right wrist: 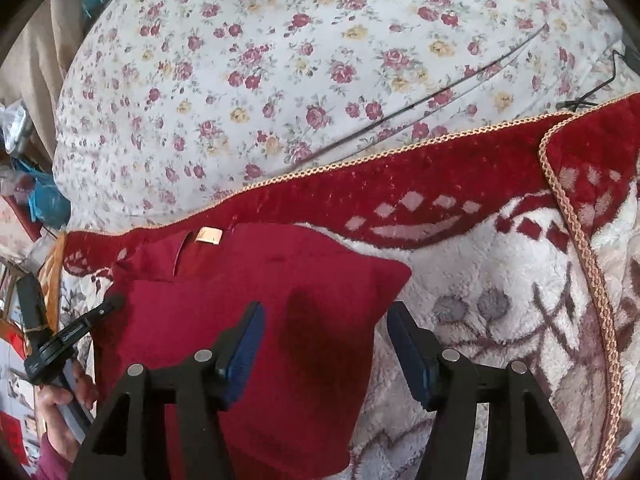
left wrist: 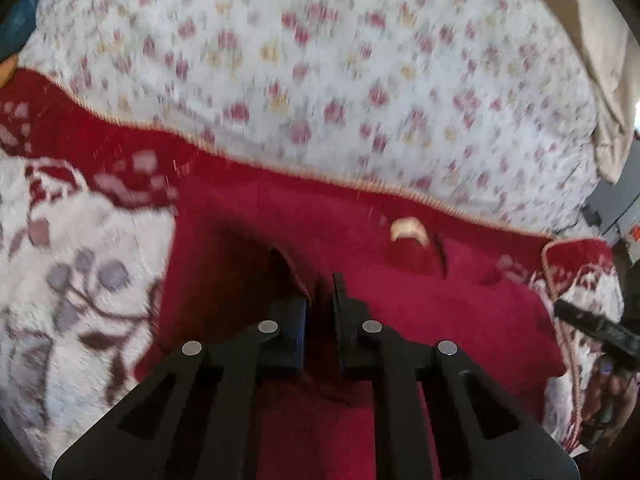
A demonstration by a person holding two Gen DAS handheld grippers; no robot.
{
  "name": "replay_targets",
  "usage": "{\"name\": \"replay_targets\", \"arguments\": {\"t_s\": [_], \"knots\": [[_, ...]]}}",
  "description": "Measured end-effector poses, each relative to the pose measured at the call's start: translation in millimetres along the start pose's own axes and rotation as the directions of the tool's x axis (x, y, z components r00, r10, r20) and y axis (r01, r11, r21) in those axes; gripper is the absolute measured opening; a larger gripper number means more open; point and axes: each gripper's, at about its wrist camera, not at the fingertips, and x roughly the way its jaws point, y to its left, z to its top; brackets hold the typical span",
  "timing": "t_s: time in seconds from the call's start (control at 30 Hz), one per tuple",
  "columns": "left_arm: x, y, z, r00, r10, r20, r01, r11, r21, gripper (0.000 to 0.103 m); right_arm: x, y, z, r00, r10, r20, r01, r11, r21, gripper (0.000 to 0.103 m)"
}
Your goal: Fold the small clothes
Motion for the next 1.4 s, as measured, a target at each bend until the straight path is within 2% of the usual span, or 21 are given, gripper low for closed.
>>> {"name": "replay_targets", "arguments": {"t_s": [0.07,0.13,0.23,0.4,0.43,0.5,0.53,0.6,0.7,0.77,0.8,0.83,0.87,0.93,1.0,1.07,1.13,1.23,1.3,1.33,1.4], "knots": [[-11.6,8.1,7.7,0.999,0.007,0.04,-0.005,1.0,-0.025,0.009,-2.3,0.5,1.7,1.0,0.007,0.014,-0.008,1.0,0.002,0.061],[-14.5,18.7,11.7,0.998,0.036,0.044,-0.034,0.999,-0.036,0.009,-2.4,3.4,1.5,1.0,0.009,0.015,-0.009,1.0,-0.003,0.061],[1.4,26.1,4.8,0.999,0.027,-0.034,-0.029,0.998,-0.06,0.008,4.4,10.9,-1.2,1.0,0.003,-0.014,-0.004,0.999,-0.038,0.062],[15.9,19.4,-5.6,0.994,0.057,-0.098,-0.059,0.998,-0.02,0.011,17.6,28.2,-12.6,0.993,-0.05,-0.11,0.036,0.991,-0.13,0.062],[16.5,20.0,-7.0,0.993,0.071,-0.097,-0.073,0.997,-0.021,0.013,20.2,31.2,-16.6,0.989,-0.075,-0.131,0.052,0.985,-0.167,0.062],[14.2,23.4,-10.1,0.992,0.056,-0.111,-0.06,0.998,-0.034,0.014,30.8,36.3,-28.2,0.965,-0.216,-0.149,0.164,0.94,-0.3,0.066],[11.3,23.7,-11.2,0.992,0.046,-0.114,-0.051,0.998,-0.039,0.016,31.9,34.8,-31.5,0.961,-0.246,-0.123,0.197,0.928,-0.316,0.073],[-6.3,27.2,-15.4,0.994,0.017,-0.109,-0.021,0.999,-0.041,0.034,25.7,27.2,-31.5,0.961,-0.254,-0.107,0.22,0.941,-0.256,0.073],[-34.9,28.3,-26.1,0.996,0.007,-0.089,-0.009,1.0,-0.014,0.049,-2.4,29.8,-34.3,0.971,-0.23,-0.057,0.214,0.954,-0.208,0.073],[-53.1,30.1,-35.8,0.996,-0.004,-0.09,0.004,1.0,0.006,0.05,-24.6,39.1,-45.1,0.991,-0.126,-0.043,0.117,0.978,-0.175,0.073],[-63.3,33.5,-42.9,0.996,0.003,-0.094,-0.002,1.0,0.009,0.05,-34.4,47.5,-53.6,0.998,-0.047,-0.042,0.04,0.986,-0.163,0.073],[-68.5,35.9,-46.7,0.995,0.006,-0.095,-0.006,1.0,0.005,0.05,-41.9,56.7,-62.5,0.998,0.037,-0.044,-0.043,0.987,-0.157,0.073],[-75.8,40.1,-52.9,0.995,0.009,-0.096,-0.009,1.0,-0.005,0.05,-48.8,70.5,-74.8,0.988,0.143,-0.055,-0.15,0.976,-0.16,0.073],[-89.8,49.4,-66.9,0.995,0.016,-0.103,-0.018,1.0,-0.021,0.05,-54.0,100.7,-99.0,0.937,0.329,-0.117,-0.346,0.918,-0.195,0.073],[-102.3,58.1,-77.2,0.994,0.036,-0.105,-0.039,0.999,-0.027,0.05,-51.7,136.4,-128.2,0.878,0.43,-0.213,-0.474,0.844,-0.25,0.073],[-119.0,67.6,-86.2,0.994,0.054,-0.093,-0.057,0.998,-0.027,0.05,-42.4,167.5,-159.2,0.847,0.441,-0.298,-0.523,0.792,-0.316,0.073],[-140.2,77.0,-93.0,0.995,0.072,-0.068,-0.074,0.997,-0.029,0.05,-27.8,193.2,-189.5,0.833,0.397,-0.387,-0.535,0.757,-0.375,0.073],[-168.5,89.9,-97.4,0.996,0.086,-0.034,-0.088,0.995,-0.042,0.05,-2.5,214.6,-225.3,0.853,0.267,-0.448,-0.476,0.748,-0.462,0.073],[-185.0,98.4,-99.1,0.995,0.095,-0.01,-0.096,0.994,-0.059,0.05,-0.4,226.1,-240.1,0.862,0.26,-0.435,-0.471,0.727,-0.5,0.074],[-193.7,102.9,-99.7,0.995,0.101,0.002,-0.101,0.992,-0.071,0.05,-2.4,232.5,-246.2,0.858,0.275,-0.435,-0.486,0.708,-0.511,0.074],[-200.8,106.9,-98.0,0.995,0.103,0.016,-0.101,0.991,-0.084,0.051,2.3,246.5,-255.4,0.812,0.33,-0.482,-0.557,0.684,-0.47,0.074]]}}
